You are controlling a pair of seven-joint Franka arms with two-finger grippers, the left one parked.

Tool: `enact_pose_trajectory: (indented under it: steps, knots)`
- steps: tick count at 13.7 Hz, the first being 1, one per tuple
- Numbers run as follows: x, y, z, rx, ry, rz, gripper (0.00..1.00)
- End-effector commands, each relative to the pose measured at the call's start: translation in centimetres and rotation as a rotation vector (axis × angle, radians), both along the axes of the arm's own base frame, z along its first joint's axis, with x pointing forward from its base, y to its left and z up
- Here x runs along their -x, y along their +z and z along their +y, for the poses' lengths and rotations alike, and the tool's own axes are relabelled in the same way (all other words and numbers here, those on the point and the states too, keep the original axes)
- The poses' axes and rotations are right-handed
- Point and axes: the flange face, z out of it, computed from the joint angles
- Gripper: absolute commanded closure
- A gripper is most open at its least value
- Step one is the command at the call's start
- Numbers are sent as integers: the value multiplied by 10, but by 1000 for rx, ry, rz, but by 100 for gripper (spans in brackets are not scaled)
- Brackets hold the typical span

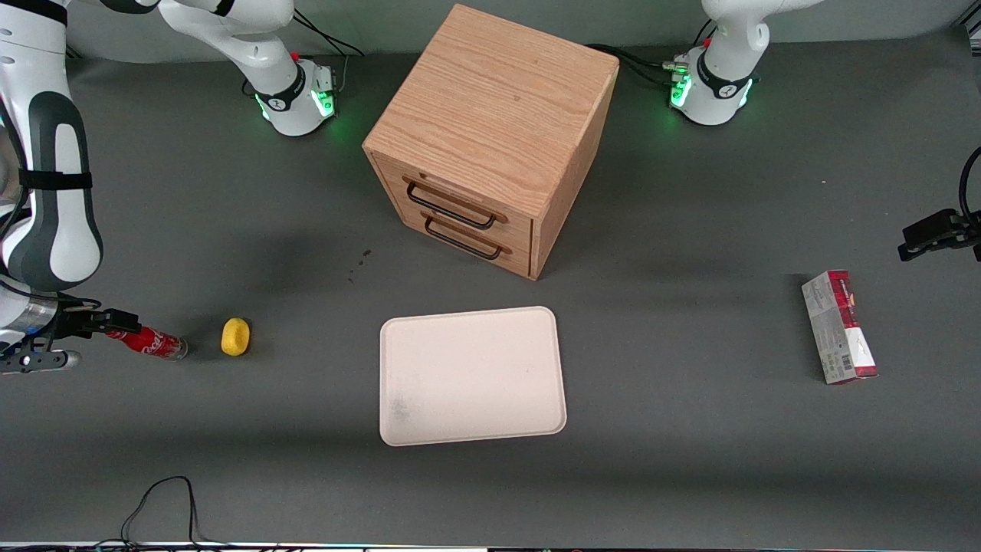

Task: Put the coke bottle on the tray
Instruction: 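Lower the right gripper and close it around the bottle's cap end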

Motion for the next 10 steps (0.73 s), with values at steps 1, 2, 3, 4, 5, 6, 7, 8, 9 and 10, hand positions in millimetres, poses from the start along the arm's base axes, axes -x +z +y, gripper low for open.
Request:
enact_pose_trajectory:
  steps: [1,2,3,4,5,6,7,8,9,10]
  knots:
    - [4,3,1,-23,23,-19,12]
    - [3,3,2,-23,27,-19,34]
    - [3,3,2,-23,28,-19,47]
    - [3,3,2,-23,28,-20,60]
    - [2,3,3,-23,30,-20,71]
    - [2,4,3,-22,30,-21,81]
    - [2,3,3,-23,28,-19,92]
    - [2,3,4,-23,28,-17,100]
    - [3,3,4,-25,27,-16,100]
    - [3,5,4,-26,23,-15,100]
